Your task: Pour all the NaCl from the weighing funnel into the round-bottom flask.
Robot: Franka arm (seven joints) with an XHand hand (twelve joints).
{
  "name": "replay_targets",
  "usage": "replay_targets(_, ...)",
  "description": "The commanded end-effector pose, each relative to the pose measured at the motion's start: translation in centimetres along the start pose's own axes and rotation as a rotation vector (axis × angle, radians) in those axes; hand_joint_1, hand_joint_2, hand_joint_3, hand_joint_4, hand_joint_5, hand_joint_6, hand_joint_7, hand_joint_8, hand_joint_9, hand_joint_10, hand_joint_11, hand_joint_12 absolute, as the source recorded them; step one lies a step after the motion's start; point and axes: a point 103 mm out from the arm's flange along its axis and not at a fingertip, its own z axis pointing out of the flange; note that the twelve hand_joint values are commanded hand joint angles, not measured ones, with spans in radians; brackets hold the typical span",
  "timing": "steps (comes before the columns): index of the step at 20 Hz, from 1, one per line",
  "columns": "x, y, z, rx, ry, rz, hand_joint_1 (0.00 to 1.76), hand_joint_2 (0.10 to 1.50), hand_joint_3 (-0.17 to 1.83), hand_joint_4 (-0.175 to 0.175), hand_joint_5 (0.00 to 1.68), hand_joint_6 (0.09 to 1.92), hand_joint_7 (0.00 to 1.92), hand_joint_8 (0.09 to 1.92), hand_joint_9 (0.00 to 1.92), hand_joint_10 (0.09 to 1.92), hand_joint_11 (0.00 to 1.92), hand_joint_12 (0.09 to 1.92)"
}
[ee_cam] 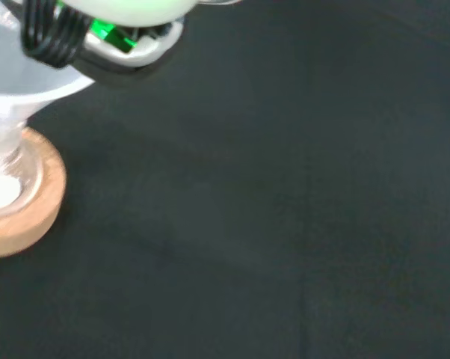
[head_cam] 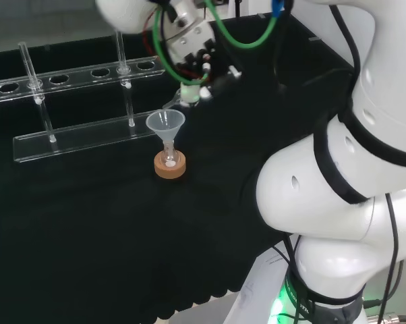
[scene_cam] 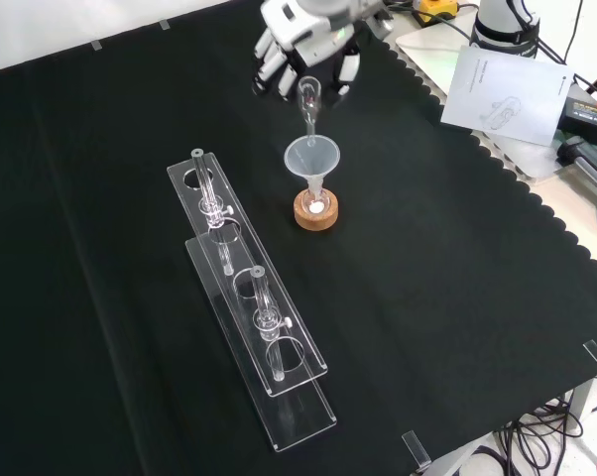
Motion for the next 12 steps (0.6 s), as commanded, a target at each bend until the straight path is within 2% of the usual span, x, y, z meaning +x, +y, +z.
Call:
replay_targets(1,-4.6,0.0,0.4,-0.182,0.432,0.062,1.09,0.66,0.76,0.175,1.15,0.94,0.46,0.66,0.87,0.36,0.73,1.08)
replay_targets(6,-5.4,0.1,1.1,-0.191,0.576,0.054,1.09,0.66,0.76,0.175,1.15,0.94,0.46,0.66,0.86,0.36,0.73,1.08)
replay_targets(12,-5.8,0.1,1.6,-0.205,0.611,0.05,1.09,0.67,0.76,0.175,1.14,0.94,0.46,0.66,0.86,0.36,0.73,1.08)
